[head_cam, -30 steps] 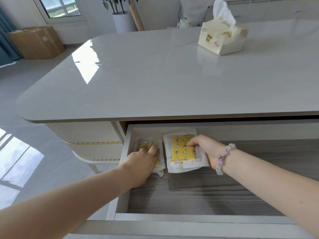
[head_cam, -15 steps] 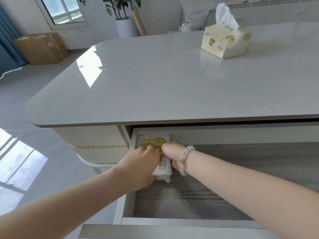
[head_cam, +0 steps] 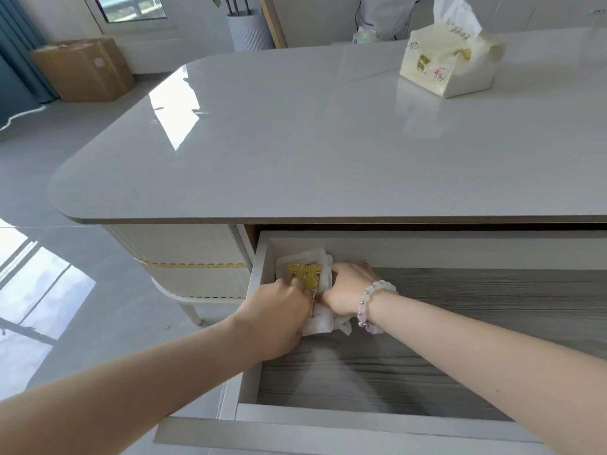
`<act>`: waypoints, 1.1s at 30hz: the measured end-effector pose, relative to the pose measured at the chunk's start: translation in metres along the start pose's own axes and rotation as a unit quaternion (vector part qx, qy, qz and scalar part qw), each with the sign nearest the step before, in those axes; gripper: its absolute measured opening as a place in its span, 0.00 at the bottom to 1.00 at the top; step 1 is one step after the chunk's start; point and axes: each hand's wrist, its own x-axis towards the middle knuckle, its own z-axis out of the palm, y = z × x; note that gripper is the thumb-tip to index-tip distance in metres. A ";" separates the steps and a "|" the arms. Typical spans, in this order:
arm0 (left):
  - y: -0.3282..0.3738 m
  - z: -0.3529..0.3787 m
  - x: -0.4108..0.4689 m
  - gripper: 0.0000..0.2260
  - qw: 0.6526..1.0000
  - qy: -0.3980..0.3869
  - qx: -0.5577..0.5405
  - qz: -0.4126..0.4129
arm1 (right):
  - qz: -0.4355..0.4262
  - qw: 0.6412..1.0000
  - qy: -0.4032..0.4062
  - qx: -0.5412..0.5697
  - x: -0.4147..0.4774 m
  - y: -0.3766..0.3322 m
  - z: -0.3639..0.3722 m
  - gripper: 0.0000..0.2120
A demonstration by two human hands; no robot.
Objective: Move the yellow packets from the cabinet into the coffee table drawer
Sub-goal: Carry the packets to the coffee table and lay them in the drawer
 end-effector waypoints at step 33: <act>-0.006 0.000 0.021 0.34 0.998 0.002 -0.063 -0.028 | -0.130 0.976 0.072 -0.162 -0.027 -0.001 0.012 0.38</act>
